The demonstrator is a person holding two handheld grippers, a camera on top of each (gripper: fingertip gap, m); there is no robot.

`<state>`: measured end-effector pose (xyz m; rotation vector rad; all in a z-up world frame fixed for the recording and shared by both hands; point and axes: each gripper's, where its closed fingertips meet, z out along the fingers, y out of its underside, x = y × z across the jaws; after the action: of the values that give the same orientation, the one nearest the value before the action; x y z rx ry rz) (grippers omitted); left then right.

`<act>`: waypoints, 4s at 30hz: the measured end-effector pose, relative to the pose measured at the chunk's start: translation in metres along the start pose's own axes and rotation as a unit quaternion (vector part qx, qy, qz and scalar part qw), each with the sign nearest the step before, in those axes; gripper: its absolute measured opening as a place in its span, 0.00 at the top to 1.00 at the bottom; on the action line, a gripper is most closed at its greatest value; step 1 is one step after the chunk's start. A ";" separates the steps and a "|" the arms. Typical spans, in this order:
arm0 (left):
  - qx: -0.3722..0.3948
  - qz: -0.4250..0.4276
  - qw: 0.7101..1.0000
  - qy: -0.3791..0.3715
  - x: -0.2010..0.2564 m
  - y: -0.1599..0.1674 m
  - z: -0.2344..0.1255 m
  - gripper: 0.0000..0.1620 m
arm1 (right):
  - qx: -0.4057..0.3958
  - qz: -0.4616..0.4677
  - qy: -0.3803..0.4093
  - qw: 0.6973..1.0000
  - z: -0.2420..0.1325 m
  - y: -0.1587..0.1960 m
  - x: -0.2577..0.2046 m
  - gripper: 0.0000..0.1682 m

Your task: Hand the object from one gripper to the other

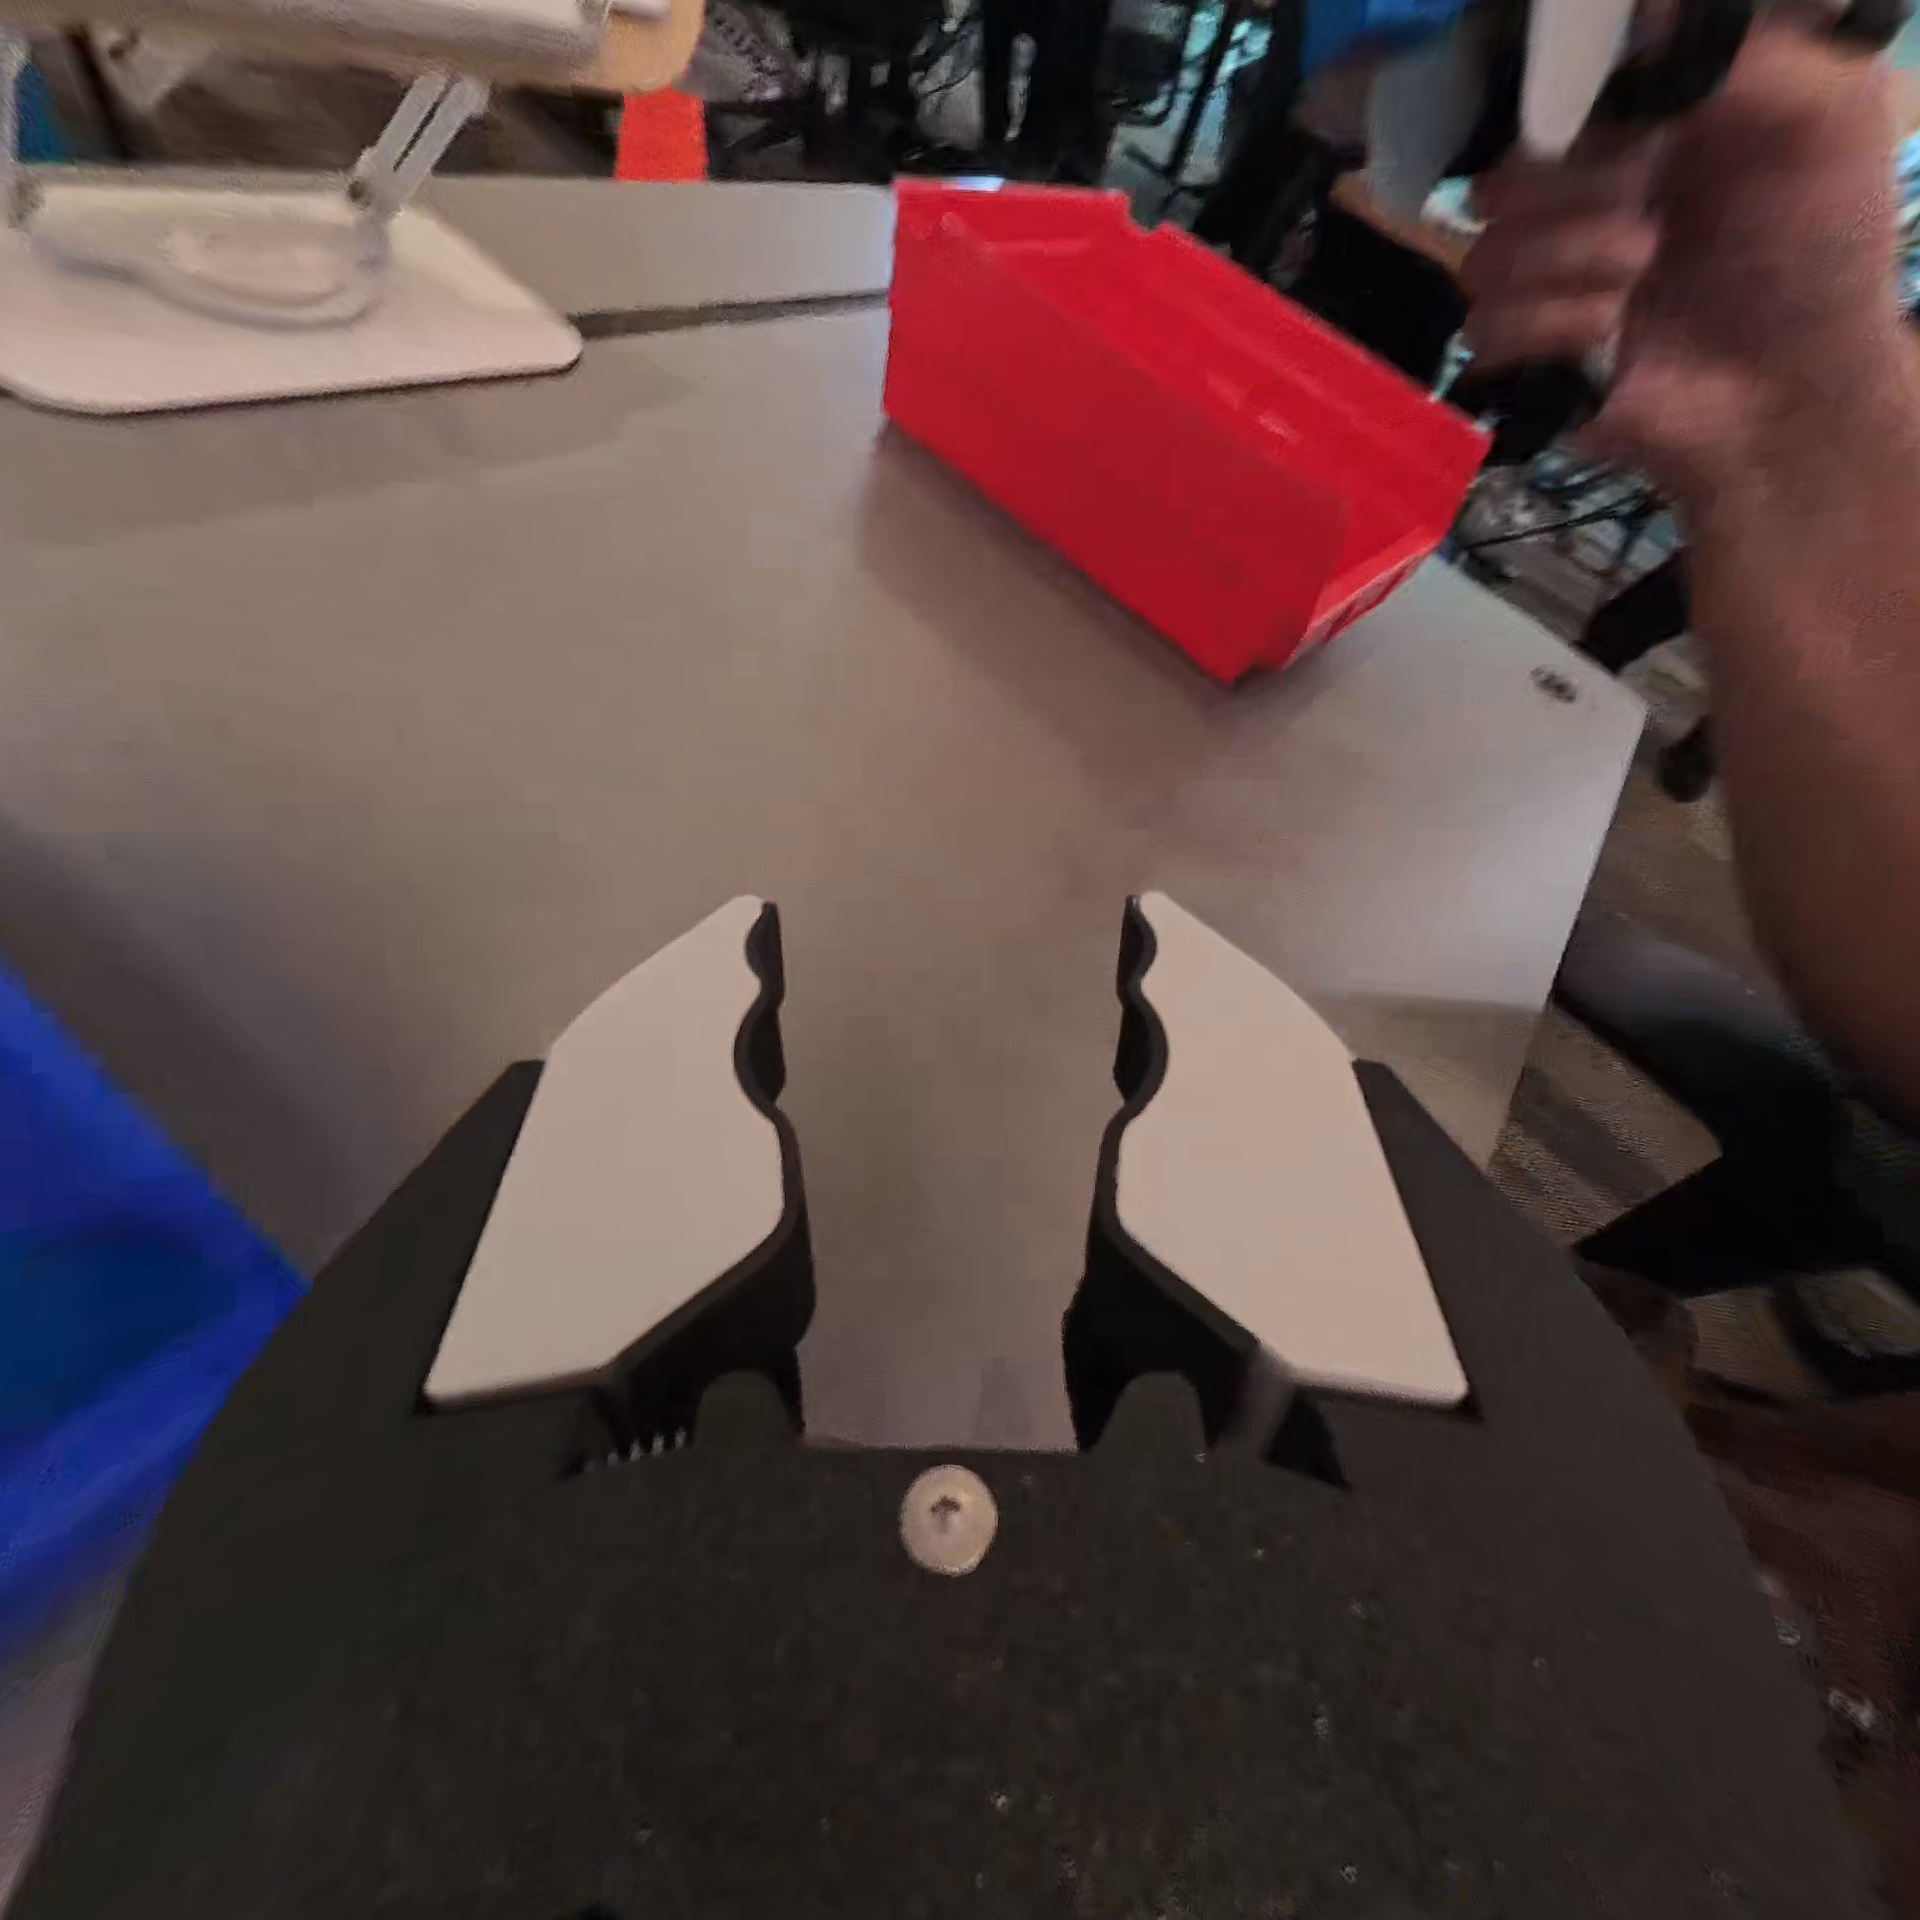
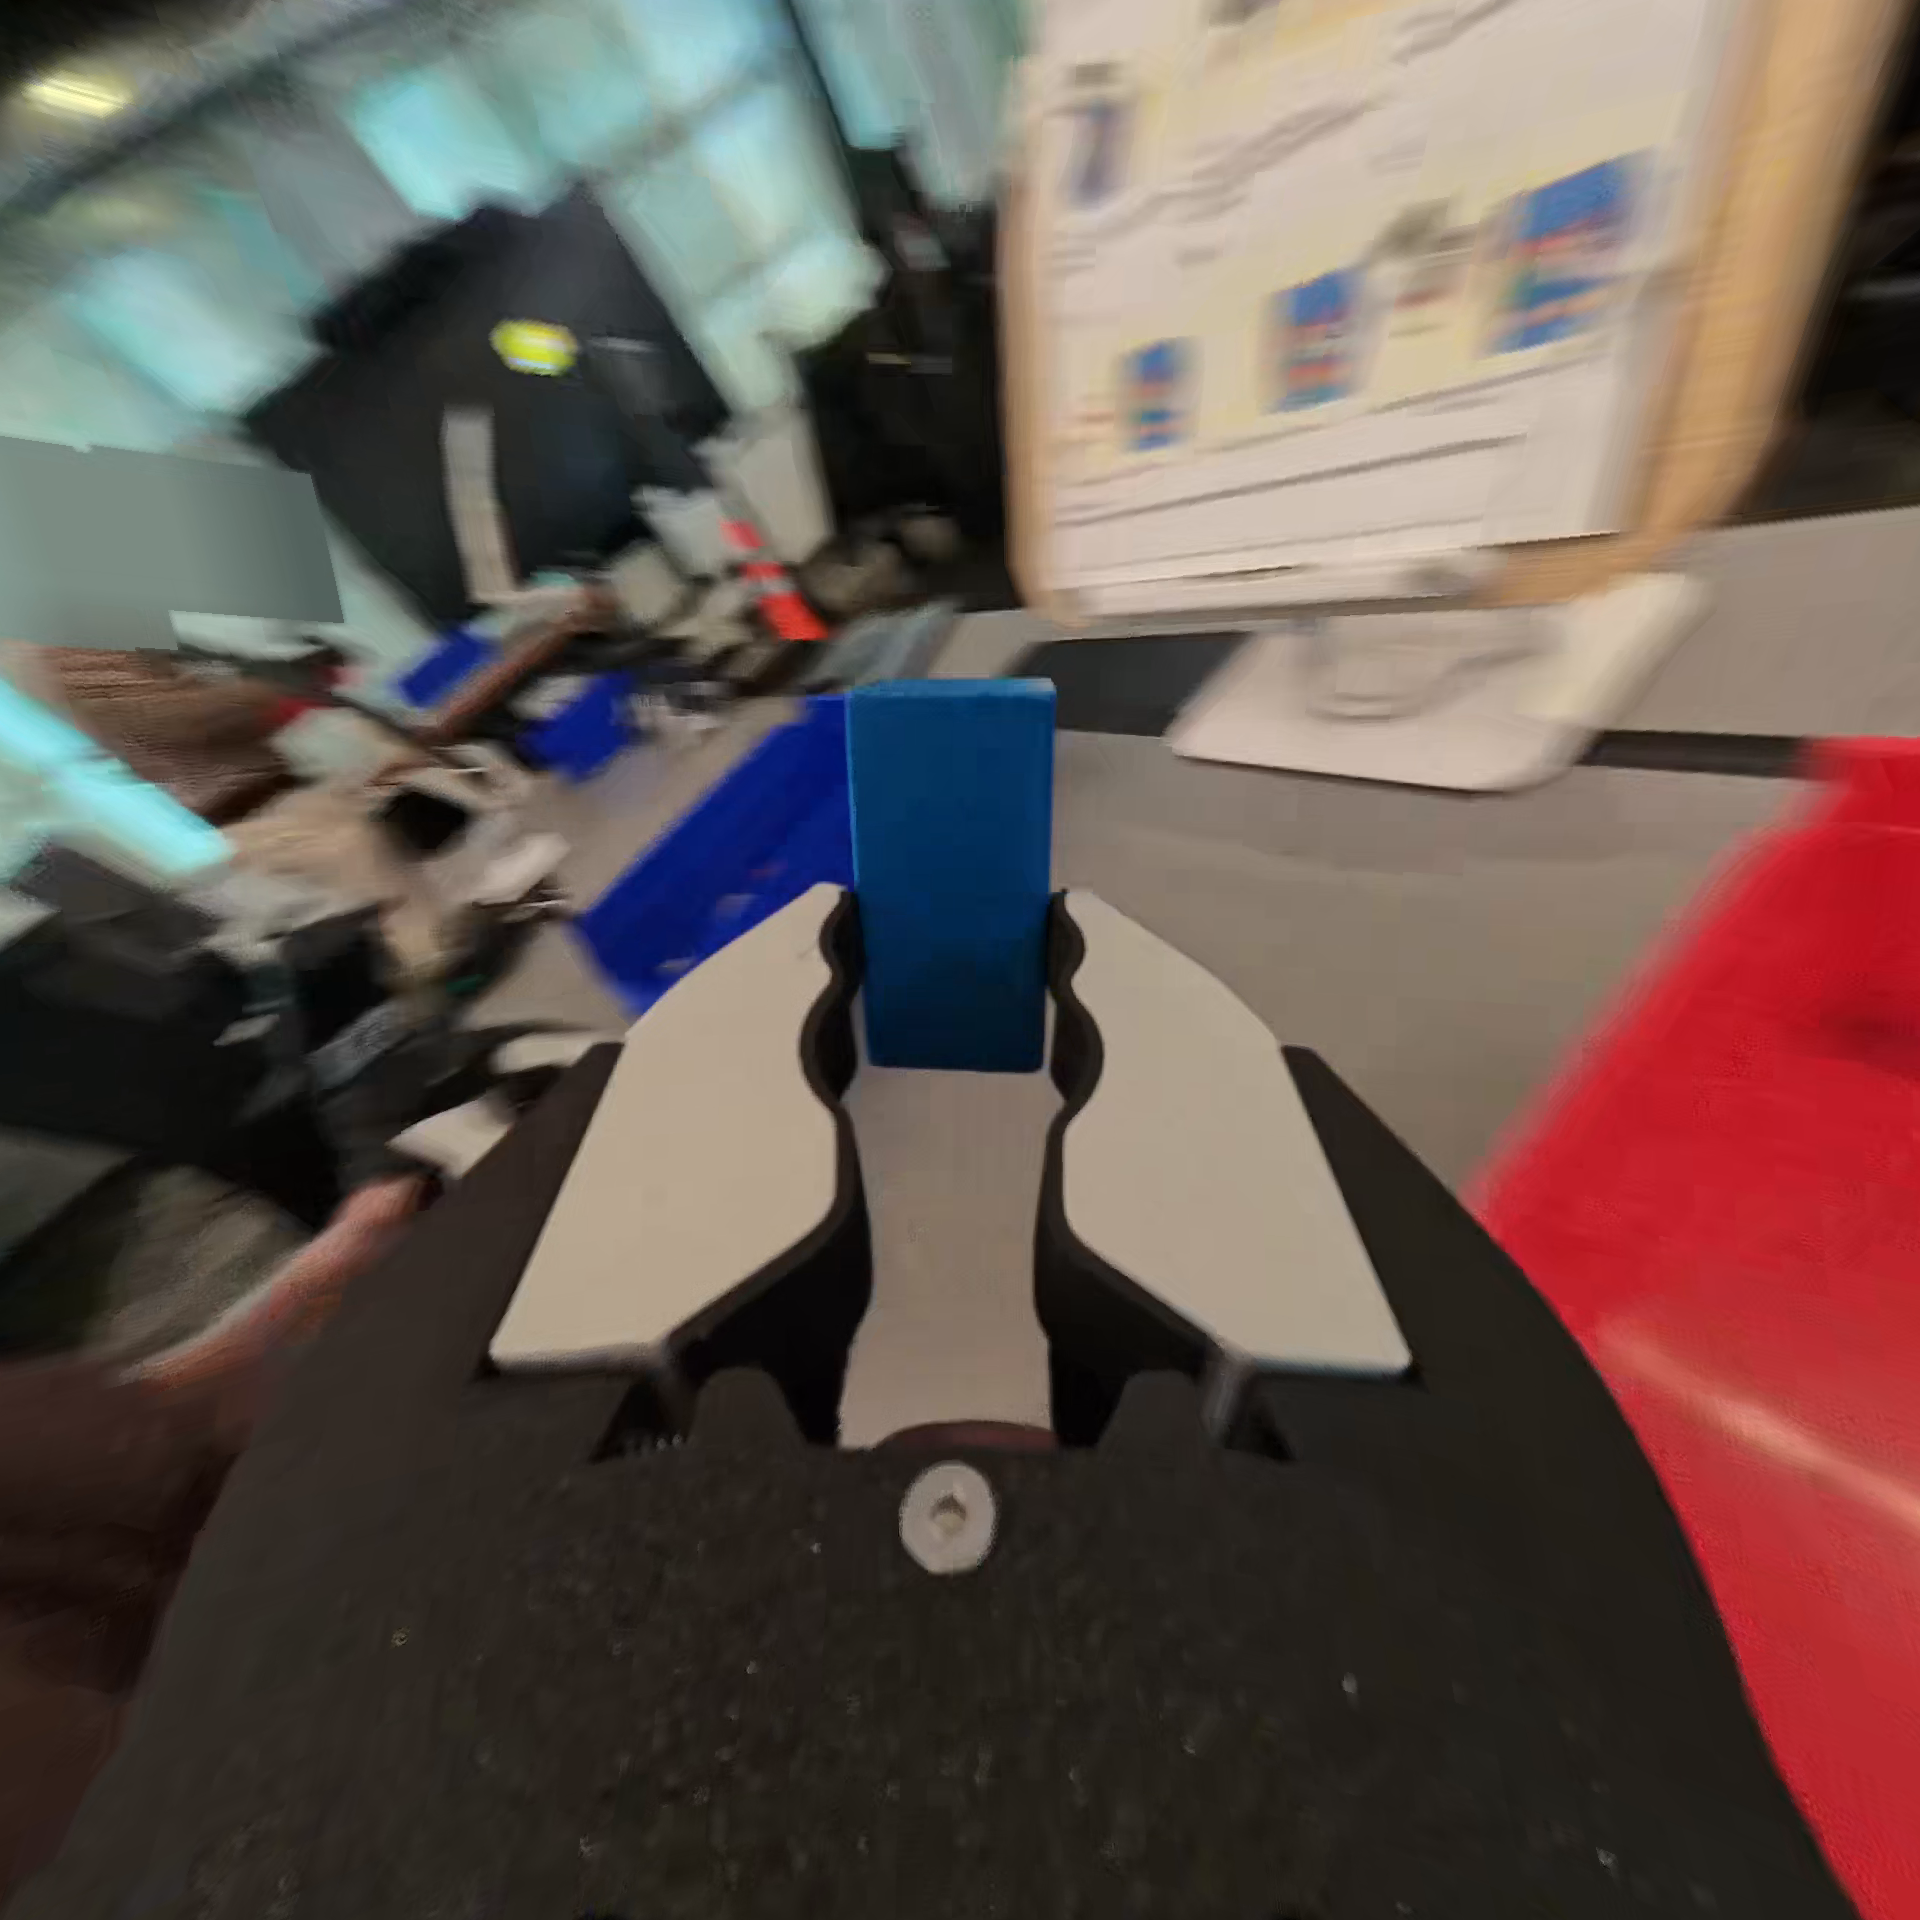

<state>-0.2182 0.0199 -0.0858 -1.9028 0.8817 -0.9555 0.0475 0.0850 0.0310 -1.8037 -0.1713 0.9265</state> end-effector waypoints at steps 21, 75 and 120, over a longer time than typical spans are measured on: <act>-0.019 -0.065 0.997 -0.025 -0.007 0.064 -0.024 0.63 | -0.387 0.111 0.472 0.784 -0.068 0.078 0.301 0.80; -0.423 0.209 0.875 -0.108 -0.264 0.017 0.011 0.67 | -0.066 -0.201 0.006 0.977 -0.001 0.215 -0.069 0.69; 0.034 0.343 0.916 0.205 0.075 -0.052 0.034 0.77 | -0.093 0.290 -0.371 0.877 0.079 0.151 -0.158 0.80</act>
<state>-0.1429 -0.0090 -0.0316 -1.1821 1.6019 -0.9224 -0.1593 -0.0041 -0.0281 -1.5992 -0.2040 2.0811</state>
